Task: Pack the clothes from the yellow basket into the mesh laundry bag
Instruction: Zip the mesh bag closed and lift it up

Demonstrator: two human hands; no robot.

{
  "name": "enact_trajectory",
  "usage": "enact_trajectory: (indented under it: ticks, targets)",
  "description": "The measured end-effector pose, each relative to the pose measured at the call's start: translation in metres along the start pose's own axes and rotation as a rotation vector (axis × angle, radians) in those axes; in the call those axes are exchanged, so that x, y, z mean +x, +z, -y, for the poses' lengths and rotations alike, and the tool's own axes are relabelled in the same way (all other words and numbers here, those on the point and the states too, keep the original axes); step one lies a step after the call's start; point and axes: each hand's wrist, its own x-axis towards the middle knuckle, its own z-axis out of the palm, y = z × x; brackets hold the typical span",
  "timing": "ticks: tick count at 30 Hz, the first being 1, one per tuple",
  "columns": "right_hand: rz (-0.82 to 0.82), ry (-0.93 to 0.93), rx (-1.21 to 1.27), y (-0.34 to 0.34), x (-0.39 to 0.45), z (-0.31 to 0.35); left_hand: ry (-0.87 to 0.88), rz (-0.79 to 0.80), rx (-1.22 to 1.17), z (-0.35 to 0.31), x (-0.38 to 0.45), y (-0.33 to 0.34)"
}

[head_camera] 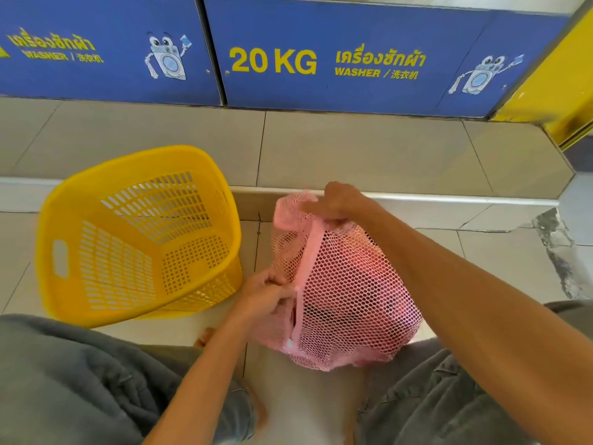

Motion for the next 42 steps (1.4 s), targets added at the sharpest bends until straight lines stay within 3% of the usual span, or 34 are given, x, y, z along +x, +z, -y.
enact_trajectory:
  ticks: [3,5,10,16,24,31,33,35,38,42]
  targets:
    - [0.353,0.018,-0.076,0.012,-0.024,0.002,0.057,-0.036,-0.083,-0.005,0.000,-0.001]
    - [0.411,0.014,-0.144,0.028,-0.033,0.004,0.075,-0.034,-0.101,-0.004,-0.002,0.001]
    - [-0.015,-0.011,-0.101,0.053,-0.027,0.013,0.033,0.112,0.029,0.014,-0.006,0.000]
    - [-0.220,0.004,-0.055,0.038,-0.010,0.024,-0.103,0.244,0.468,0.054,-0.010,0.006]
    - [-0.190,0.084,0.296,0.049,-0.002,0.023,-0.145,0.084,0.550,0.084,0.003,0.012]
    - [0.025,0.031,0.233,0.042,-0.021,0.005,-0.067,-0.056,0.585,0.050,0.015,0.016]
    - [0.076,0.025,0.235,0.036,-0.032,-0.002,0.004,-0.160,0.507,0.030,0.019,0.021]
    - [0.029,-0.002,0.197,0.029,-0.042,-0.013,0.116,-0.217,0.334,0.012,0.021,0.029]
    - [-0.157,0.017,0.240,0.016,-0.057,-0.040,0.222,-0.135,0.120,-0.013,0.024,0.042]
    - [-0.444,0.220,0.510,0.016,-0.069,-0.108,0.181,-0.059,0.169,-0.028,0.033,0.060]
